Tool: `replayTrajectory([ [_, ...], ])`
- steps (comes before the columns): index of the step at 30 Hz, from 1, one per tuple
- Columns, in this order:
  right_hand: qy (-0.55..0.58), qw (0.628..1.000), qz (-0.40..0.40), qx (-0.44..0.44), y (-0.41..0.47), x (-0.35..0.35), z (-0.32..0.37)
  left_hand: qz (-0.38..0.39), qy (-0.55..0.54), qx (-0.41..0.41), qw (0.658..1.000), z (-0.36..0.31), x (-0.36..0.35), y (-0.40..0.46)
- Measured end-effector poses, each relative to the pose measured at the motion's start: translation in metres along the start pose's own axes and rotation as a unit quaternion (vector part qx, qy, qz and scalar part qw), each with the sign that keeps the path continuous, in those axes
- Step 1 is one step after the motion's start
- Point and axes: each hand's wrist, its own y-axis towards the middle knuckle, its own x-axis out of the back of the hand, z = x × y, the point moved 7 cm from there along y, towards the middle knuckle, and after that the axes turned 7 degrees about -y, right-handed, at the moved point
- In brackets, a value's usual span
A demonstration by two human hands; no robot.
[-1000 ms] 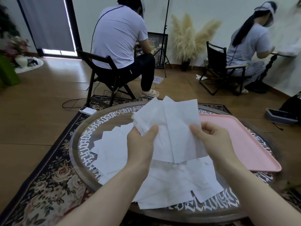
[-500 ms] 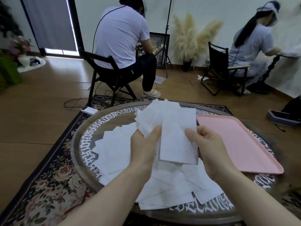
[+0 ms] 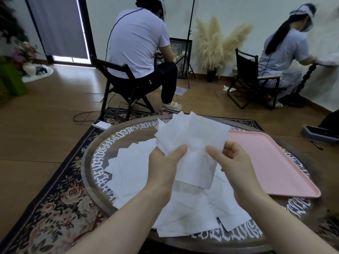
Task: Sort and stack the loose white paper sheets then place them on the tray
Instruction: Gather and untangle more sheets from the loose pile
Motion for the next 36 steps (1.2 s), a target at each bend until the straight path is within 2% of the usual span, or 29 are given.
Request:
replayTrajectory([
  [3, -0.004, 0.995, 0.085, -0.041, 0.003, -0.007, -0.005, 0.014, 0.001, 0.003, 1.0, -0.002, -0.003, 0.0],
  [6, 0.056, 0.979, 0.159, -0.118, 0.003, -0.015, -0.017, 0.02, 0.0, 0.013, 1.0, -0.003, -0.005, -0.001],
  [14, 0.105, 0.981, 0.136, -0.089, 0.008, -0.013, -0.022, 0.029, -0.106, 0.15, 0.983, 0.001, -0.004, -0.002],
  [16, 0.107, 0.983, 0.125, -0.085, 0.009, -0.013, -0.023, 0.027, -0.093, 0.151, 0.984, 0.001, -0.003, -0.002],
  [18, 0.114, 0.984, 0.113, -0.083, 0.009, -0.011, -0.023, 0.011, -0.019, 0.096, 0.995, -0.004, 0.001, 0.001],
  [20, 0.124, 0.983, 0.109, -0.079, 0.008, -0.011, -0.022, 0.01, 0.062, 0.005, 0.998, -0.014, 0.003, 0.001],
  [23, 0.146, 0.982, 0.096, -0.076, 0.007, -0.01, -0.02, 0.062, 0.153, -0.112, 0.98, -0.03, -0.007, -0.004],
  [25, 0.147, 0.982, 0.085, -0.079, 0.006, -0.009, -0.02, 0.095, 0.174, -0.138, 0.97, -0.031, -0.013, -0.006],
  [31, 0.087, 0.995, 0.039, -0.032, 0.007, 0.0, -0.011, 0.087, 0.121, -0.001, 0.989, -0.016, -0.012, -0.005],
  [34, 0.056, 0.998, 0.034, -0.001, 0.004, 0.003, -0.005, 0.111, 0.132, 0.078, 0.982, -0.01, -0.014, -0.007],
  [36, 0.042, 0.998, 0.039, 0.021, 0.003, 0.002, -0.002, 0.105, 0.142, 0.092, 0.98, -0.008, -0.011, -0.005],
])
